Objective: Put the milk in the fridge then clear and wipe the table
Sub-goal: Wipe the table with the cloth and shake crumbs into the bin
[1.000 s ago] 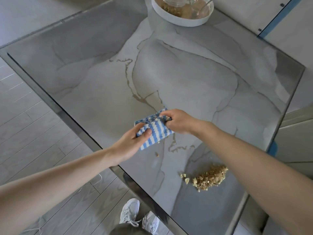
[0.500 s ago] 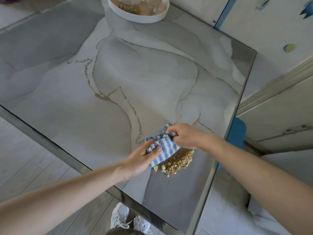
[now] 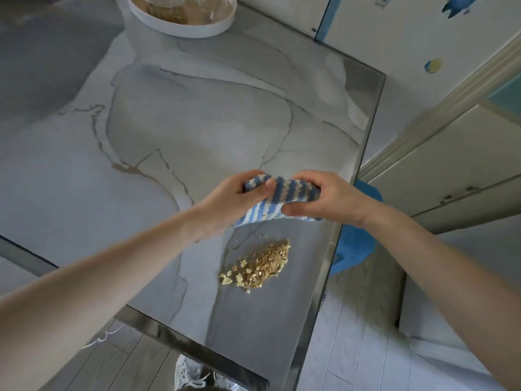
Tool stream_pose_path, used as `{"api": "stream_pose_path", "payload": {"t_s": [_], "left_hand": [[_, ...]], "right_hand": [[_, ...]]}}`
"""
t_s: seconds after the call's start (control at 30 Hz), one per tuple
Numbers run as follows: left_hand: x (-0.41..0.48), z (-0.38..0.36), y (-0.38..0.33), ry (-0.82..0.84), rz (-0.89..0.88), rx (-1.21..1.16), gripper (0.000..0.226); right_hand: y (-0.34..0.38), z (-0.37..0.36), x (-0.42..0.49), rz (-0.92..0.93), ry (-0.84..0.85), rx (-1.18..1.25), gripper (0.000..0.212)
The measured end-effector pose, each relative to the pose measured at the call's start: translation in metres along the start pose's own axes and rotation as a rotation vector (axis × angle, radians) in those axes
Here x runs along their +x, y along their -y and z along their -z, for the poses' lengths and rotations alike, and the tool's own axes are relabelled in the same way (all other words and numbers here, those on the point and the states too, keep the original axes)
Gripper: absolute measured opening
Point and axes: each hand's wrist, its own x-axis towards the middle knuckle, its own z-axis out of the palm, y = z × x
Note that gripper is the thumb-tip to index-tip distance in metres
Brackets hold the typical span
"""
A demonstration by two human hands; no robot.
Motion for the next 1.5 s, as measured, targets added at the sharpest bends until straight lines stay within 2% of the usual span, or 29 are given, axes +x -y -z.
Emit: {"api": "stream_pose_path", "payload": {"t_s": [0.07,0.17,0.3,0.4,0.53,0.6,0.77,1.03,1.13,1.33,1.43,1.5], "left_hand": [[0.008,-0.007,-0.003,-0.048,-0.008,0.042,0.017],[0.014,-0.019,0.005,-0.239,0.010,0.039,0.019],[-0.012,-0.033,0.026,-0.417,-0.012,-0.122,0.025],[-0.044,-0.048,0.056,-0.469,0.027,-0.155,0.031],[-0.076,-0.074,0.080,-0.472,0.068,-0.163,0.042],[-0.081,-0.086,0.084,-0.494,0.066,-0.167,0.046],[-0.073,-0.102,0.088,-0.576,0.104,-0.164,0.038],[-0.054,-0.123,0.079,-0.600,0.098,-0.216,0.057],[-0.048,-0.127,0.078,-0.604,0.119,-0.322,0.047],[-0.048,-0.122,0.072,-0.647,0.122,-0.488,0.043],[-0.045,-0.115,0.069,-0.612,0.154,-0.641,0.037],[-0.041,-0.112,0.066,-0.568,0.210,-0.775,0.043]], "right_hand": [[0.002,0.001,-0.001,0.017,-0.090,-0.023,0.031],[-0.007,0.000,-0.005,0.034,-0.291,-0.067,0.026],[-0.019,-0.009,-0.018,0.009,-0.442,-0.136,0.017],[-0.031,-0.024,-0.027,-0.008,-0.416,-0.195,0.020],[-0.048,-0.055,-0.033,-0.060,-0.226,-0.183,0.016],[-0.054,-0.069,-0.035,-0.094,-0.185,-0.133,0.019],[-0.058,-0.083,-0.035,-0.159,-0.241,-0.063,0.010],[-0.046,-0.102,-0.040,-0.301,-0.268,0.127,0.018],[-0.040,-0.109,-0.042,-0.364,-0.294,0.226,0.022],[-0.032,-0.128,-0.048,-0.435,-0.328,0.486,0.024],[-0.028,-0.134,-0.048,-0.482,-0.370,0.596,0.024],[-0.025,-0.134,-0.047,-0.542,-0.399,0.689,0.023]]}}
